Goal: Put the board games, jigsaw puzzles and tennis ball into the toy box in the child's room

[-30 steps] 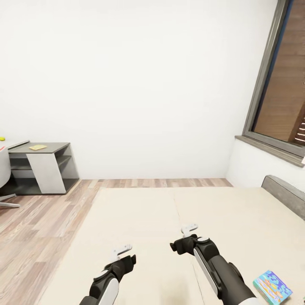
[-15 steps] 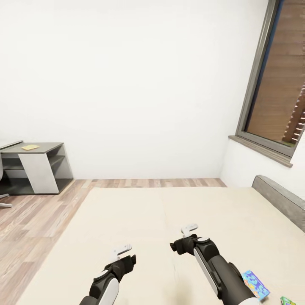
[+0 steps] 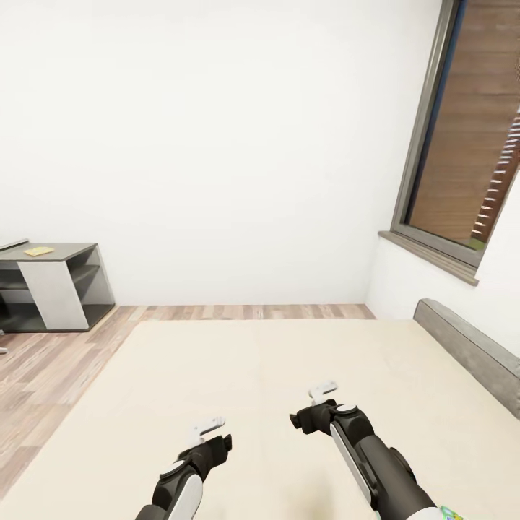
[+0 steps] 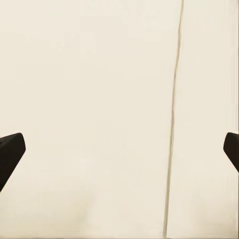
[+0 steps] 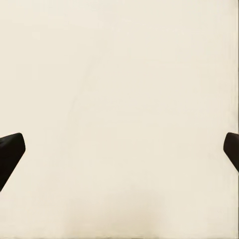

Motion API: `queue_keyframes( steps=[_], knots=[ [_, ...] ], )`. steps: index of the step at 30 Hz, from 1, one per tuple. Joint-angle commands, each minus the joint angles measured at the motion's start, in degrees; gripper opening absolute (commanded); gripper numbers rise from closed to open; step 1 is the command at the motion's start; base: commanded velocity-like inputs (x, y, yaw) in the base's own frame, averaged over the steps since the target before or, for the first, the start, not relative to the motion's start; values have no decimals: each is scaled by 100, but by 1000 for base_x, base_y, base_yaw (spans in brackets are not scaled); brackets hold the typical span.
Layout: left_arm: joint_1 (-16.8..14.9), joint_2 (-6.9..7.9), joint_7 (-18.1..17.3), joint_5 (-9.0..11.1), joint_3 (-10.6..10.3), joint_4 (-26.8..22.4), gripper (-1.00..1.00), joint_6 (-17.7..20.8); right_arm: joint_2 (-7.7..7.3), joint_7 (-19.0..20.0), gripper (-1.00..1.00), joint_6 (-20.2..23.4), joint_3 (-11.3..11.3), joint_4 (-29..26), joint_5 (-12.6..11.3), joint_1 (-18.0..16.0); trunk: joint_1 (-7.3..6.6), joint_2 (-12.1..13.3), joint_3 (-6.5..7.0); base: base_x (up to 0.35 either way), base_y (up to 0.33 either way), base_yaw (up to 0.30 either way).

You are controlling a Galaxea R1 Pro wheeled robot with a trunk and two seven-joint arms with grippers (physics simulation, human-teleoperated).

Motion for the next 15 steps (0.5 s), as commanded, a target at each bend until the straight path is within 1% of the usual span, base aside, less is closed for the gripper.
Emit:
queue_keyframes(
  steps=[1, 15],
  knots=[
    [-4, 3, 54, 54, -7, -9, 100, 11, -1, 16, 100, 25, 0, -6, 3, -3, 0, -4, -7, 0, -303, 0],
    [-4, 2, 59, 49, -6, -9, 100, 11, -4, 14, 100, 25, -2, -4, 9, -3, 0, -4, -7, 0, -304, 0]
  ],
)
